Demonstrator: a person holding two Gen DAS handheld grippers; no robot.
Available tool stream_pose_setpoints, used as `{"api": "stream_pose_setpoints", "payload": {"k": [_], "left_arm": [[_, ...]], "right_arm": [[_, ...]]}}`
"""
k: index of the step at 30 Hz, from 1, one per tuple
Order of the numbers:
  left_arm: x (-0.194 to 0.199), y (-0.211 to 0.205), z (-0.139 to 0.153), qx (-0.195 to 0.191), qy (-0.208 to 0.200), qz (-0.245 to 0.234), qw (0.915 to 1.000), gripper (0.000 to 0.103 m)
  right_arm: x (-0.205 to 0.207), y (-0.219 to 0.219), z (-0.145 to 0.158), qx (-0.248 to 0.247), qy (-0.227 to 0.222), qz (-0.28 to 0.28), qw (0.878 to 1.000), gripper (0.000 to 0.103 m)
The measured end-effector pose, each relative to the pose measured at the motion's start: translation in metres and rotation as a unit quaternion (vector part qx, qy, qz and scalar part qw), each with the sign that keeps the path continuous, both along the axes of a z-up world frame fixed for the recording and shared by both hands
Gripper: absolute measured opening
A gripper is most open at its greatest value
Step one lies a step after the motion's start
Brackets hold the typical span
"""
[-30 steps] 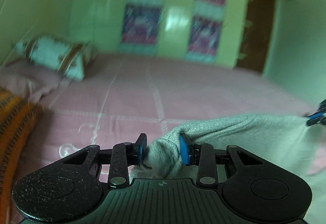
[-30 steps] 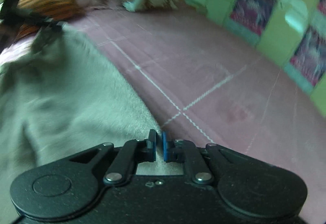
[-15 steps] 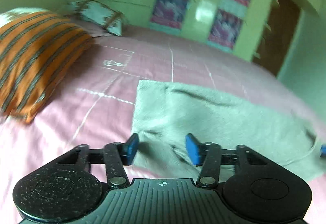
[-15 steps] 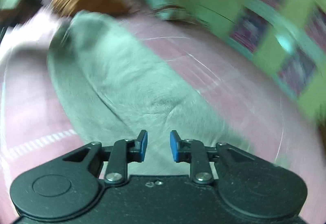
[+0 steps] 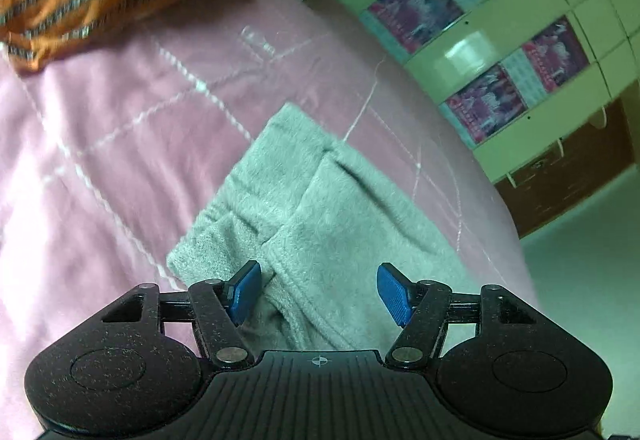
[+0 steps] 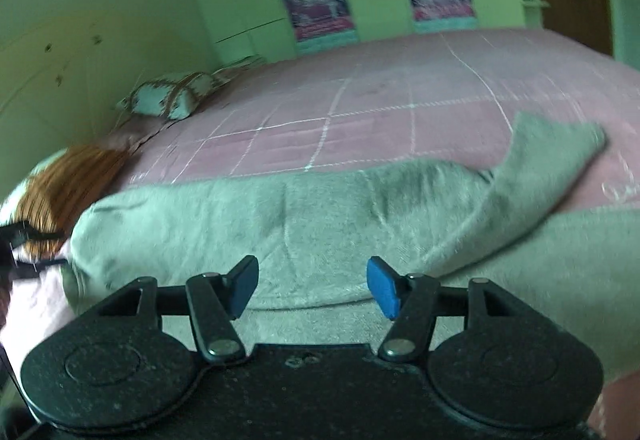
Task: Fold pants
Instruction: 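Lift the hems and fold the legs over toward the waistband with both grippers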
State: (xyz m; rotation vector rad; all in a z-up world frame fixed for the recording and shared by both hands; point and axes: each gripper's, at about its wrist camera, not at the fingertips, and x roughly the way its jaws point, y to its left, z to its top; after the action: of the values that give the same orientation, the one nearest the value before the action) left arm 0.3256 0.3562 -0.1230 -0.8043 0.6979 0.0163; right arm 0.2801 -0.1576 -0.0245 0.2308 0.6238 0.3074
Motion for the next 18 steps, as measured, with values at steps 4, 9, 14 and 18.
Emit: {"api": "stream_pose_setpoints", "payload": {"k": [4,9,14,18], "left_arm": [[0.007,0.010,-0.018,-0.031,-0.015,0.036,0.9987,0.064],[0.022,0.014,-0.032,-0.053,-0.026,0.053,0.9968,0.061],[0.028,0.017,-0.032,-0.043,-0.022,0.050,0.9976,0.033],[0.028,0.023,-0.028,-0.047,-0.023,0.048,0.9975,0.027]], "right_arm": [[-0.008,0.001,-0.014,0.002,0.014,-0.006,1.000,0.053],[0.006,-0.001,-0.031,0.023,0.045,-0.024,0.998,0.053],[0.026,-0.023,-0.060,0.137,0.113,-0.079,0.981,0.053],[0.041,-0.033,-0.069,0.196,0.129,-0.119,0.965,0.022]]}}
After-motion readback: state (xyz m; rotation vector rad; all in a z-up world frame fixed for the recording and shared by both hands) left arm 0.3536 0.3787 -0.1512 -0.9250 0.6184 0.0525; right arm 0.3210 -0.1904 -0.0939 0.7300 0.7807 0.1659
